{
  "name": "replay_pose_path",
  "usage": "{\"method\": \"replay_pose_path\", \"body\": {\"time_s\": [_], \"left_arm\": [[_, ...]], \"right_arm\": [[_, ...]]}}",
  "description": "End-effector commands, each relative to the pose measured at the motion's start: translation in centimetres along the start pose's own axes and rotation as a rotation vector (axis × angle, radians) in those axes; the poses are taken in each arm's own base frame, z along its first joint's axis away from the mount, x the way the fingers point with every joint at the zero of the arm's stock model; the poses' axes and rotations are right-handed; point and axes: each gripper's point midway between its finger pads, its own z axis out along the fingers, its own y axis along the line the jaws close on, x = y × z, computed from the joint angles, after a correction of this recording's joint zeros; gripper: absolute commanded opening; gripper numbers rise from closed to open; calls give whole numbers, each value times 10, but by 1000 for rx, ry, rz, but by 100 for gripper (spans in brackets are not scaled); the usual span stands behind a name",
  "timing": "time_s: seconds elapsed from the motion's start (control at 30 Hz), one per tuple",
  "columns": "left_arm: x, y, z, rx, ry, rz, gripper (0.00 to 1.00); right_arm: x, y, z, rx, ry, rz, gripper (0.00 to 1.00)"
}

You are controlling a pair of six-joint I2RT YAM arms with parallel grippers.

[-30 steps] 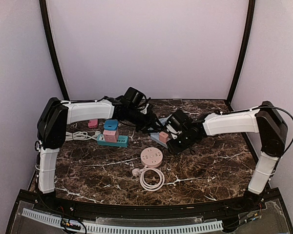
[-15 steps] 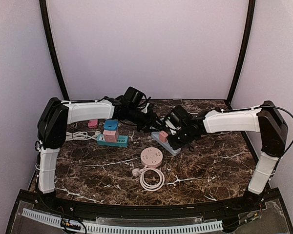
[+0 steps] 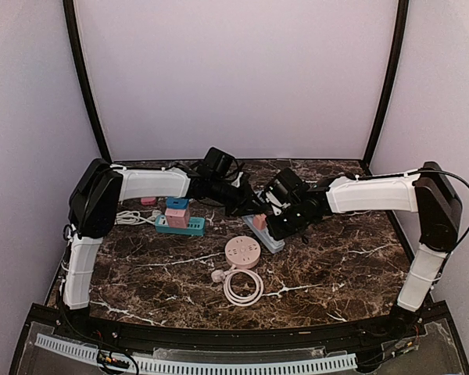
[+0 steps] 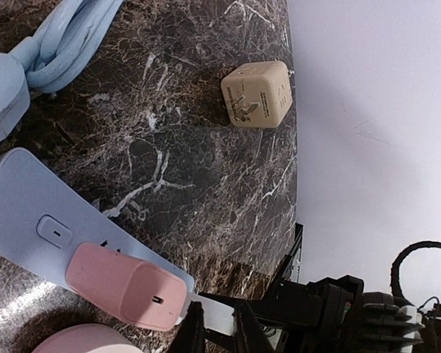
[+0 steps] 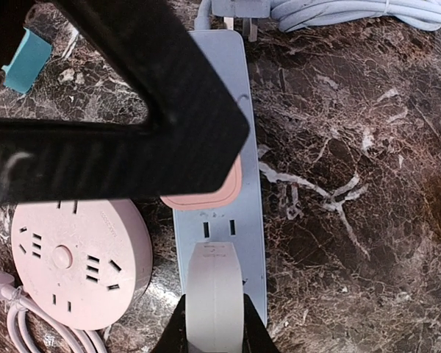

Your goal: Pull the plug off the socket

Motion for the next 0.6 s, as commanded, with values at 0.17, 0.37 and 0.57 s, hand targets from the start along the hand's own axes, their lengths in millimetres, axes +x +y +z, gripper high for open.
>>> {"method": "replay_pose_path", "body": {"time_s": [0.17, 0.37, 0.57], "left_arm": [[7, 23, 21, 11, 31, -44, 4], [26, 53, 24, -37, 64, -86, 0], [52, 92, 22, -109, 93, -135, 0]], "right_arm": [[0, -5, -2, 35, -17, 45, 6], [-6, -7, -6, 54, -43, 59, 5], [-16, -9, -12, 68, -81, 57, 5]]}}
